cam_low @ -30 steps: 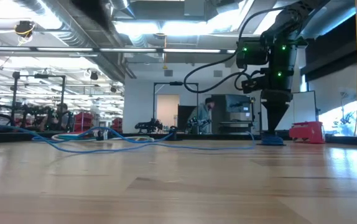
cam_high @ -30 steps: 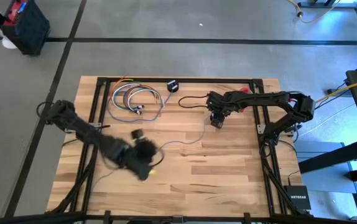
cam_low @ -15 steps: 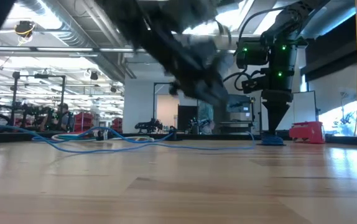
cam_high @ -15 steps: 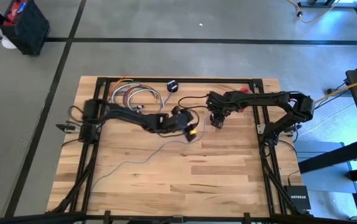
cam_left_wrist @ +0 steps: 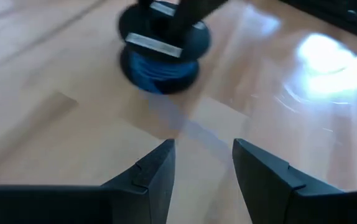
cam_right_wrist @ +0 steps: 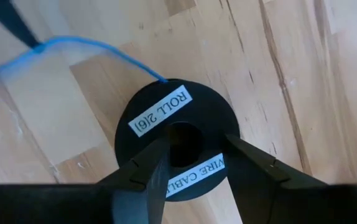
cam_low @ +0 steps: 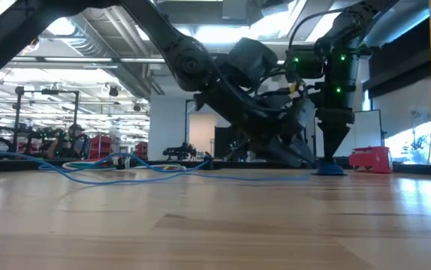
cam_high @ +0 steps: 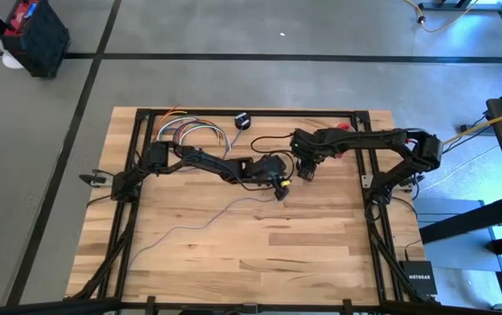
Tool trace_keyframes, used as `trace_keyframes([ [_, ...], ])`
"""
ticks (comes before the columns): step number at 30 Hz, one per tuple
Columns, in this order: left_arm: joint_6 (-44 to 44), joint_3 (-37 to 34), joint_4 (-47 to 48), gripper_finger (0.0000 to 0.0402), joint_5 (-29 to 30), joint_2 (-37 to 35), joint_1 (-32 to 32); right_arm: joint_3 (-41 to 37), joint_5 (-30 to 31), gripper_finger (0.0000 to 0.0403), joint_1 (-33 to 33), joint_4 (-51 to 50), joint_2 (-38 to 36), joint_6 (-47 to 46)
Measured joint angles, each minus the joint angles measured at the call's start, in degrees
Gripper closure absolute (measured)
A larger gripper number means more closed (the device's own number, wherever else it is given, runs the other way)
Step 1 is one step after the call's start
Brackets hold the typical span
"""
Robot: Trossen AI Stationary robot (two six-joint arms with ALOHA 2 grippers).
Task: Coil cords
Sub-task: Uncoil the blue wire from the black spool
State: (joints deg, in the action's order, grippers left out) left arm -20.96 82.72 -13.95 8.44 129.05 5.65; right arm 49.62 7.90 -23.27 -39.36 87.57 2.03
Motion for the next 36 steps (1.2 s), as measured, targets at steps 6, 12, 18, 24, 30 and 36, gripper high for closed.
trace_keyframes([
  [6,-0.26,0.00,0.51,0.0247,-5.19,-0.17,0.04,-1.31,0.56,0.0251,0.00,0.51,-0.17,1.34],
  [12,-2.92,0.10,-2.89,0.0247,-4.89,1.79,0.94,-1.42,0.79,0.0251,0.00,0.84,-0.17,1.33],
  [18,-2.62,0.02,-7.88,0.0256,-4.82,3.77,1.16,-1.46,0.92,0.0251,0.02,0.88,-0.11,1.32],
  [24,2.32,0.00,-7.52,0.0361,-4.72,3.85,1.16,-1.48,0.90,0.0251,0.02,0.84,-0.09,1.28],
  [30,5.91,0.00,-4.35,0.0391,-2.36,3.33,0.19,-1.48,0.85,0.0251,0.02,0.73,-0.09,1.28],
  [36,10.98,0.04,5.65,0.0398,-0.99,0.23,-2.02,-1.50,0.24,0.0251,0.03,0.49,-0.07,1.30],
])
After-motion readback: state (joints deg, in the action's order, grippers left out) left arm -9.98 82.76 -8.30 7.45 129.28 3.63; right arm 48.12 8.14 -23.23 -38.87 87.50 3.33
